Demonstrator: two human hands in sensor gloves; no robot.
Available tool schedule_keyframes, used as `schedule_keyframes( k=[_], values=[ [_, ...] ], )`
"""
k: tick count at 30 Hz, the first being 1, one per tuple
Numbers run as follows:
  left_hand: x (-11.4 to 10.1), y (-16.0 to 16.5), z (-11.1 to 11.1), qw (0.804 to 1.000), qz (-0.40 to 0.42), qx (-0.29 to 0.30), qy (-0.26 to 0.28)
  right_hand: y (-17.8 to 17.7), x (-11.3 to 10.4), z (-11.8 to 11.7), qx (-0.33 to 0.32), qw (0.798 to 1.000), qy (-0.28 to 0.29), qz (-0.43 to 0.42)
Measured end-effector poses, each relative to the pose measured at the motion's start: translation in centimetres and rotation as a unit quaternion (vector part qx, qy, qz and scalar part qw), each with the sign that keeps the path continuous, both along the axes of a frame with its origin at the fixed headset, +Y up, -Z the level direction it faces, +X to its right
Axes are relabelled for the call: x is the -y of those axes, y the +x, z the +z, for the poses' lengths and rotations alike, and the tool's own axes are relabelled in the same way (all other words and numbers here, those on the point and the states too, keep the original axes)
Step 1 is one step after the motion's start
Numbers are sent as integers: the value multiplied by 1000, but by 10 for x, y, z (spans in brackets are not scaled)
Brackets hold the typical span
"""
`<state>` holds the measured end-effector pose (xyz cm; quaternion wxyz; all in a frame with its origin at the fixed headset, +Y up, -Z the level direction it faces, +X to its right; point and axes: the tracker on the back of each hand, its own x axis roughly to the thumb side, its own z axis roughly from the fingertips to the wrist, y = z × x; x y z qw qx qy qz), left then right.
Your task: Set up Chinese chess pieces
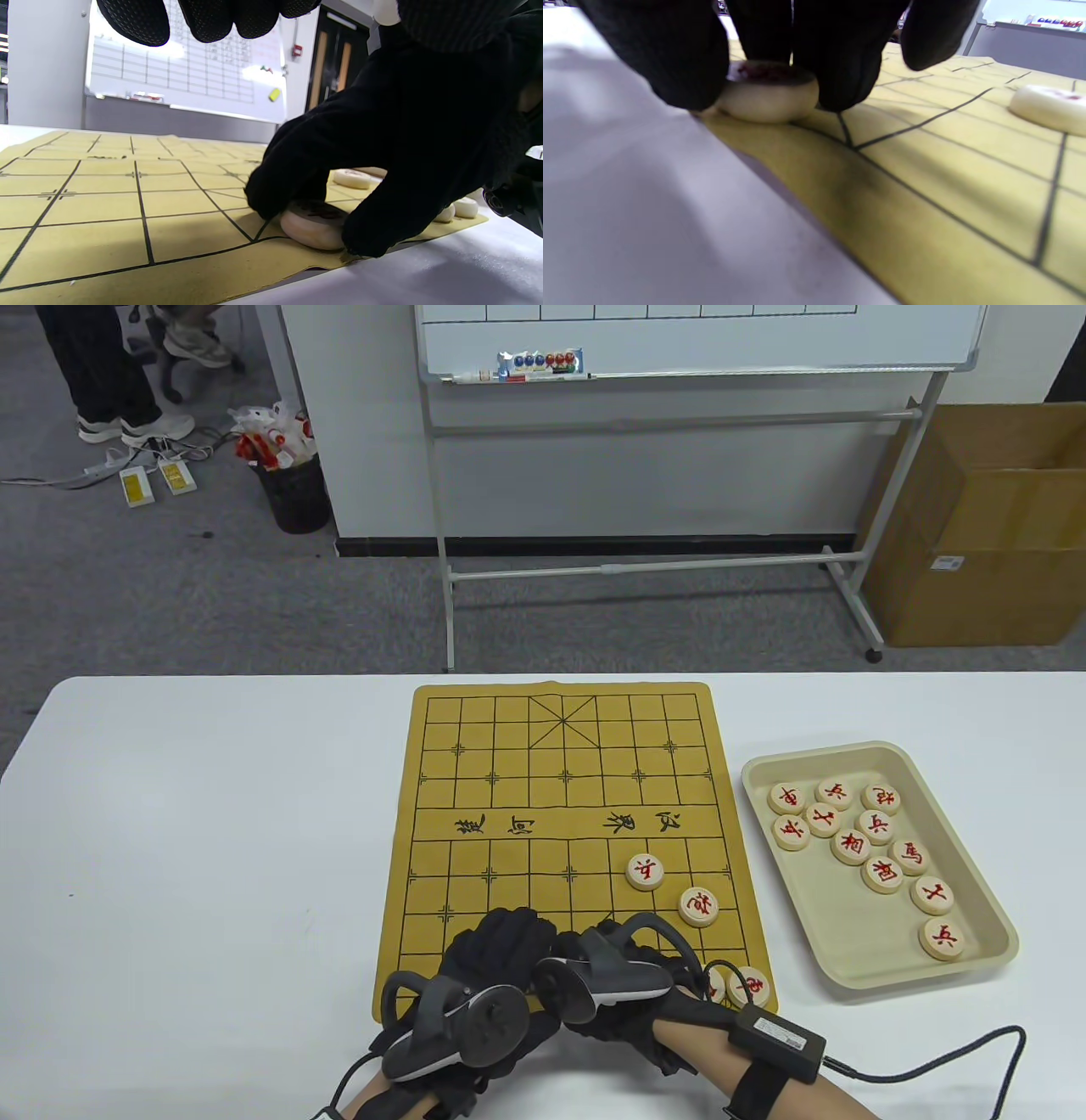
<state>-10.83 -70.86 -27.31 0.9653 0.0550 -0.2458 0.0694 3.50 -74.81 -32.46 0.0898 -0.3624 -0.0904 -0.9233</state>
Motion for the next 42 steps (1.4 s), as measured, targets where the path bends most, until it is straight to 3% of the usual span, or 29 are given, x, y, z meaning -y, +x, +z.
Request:
schedule_keyframes(
  k=[6, 11, 16, 21, 26, 28, 32, 38, 42],
  values=[
    [-1, -1, 1, 1000, 12, 5, 4, 38, -46, -4, 46, 998, 34, -17],
    [-1, -2, 1, 999, 32, 9, -5, 110, -86, -23, 160, 984, 48, -57],
    [-1, 0, 2, 999, 31, 12, -3, 184, -100, -44, 263, 961, 76, -39],
    [-1, -1, 2, 999, 38, 13, -7, 255, -78, -62, 373, 926, 48, 27],
    [-1, -1, 2, 999, 33, 7, -6, 313, -44, -69, 478, 867, -9, 140],
    [0, -1, 1, 999, 31, 8, -9, 326, -35, -69, 496, 857, -7, 143],
    [1, 0, 2, 1000, 25, 10, -10, 335, -22, -70, 508, 848, -33, 147],
    [0, 0, 2, 1000, 25, 8, -7, 334, -9, -73, 515, 839, -19, 177],
    [0, 0, 2, 1000, 23, 6, -8, 335, -3, -74, 543, 817, -40, 188]
  ],
)
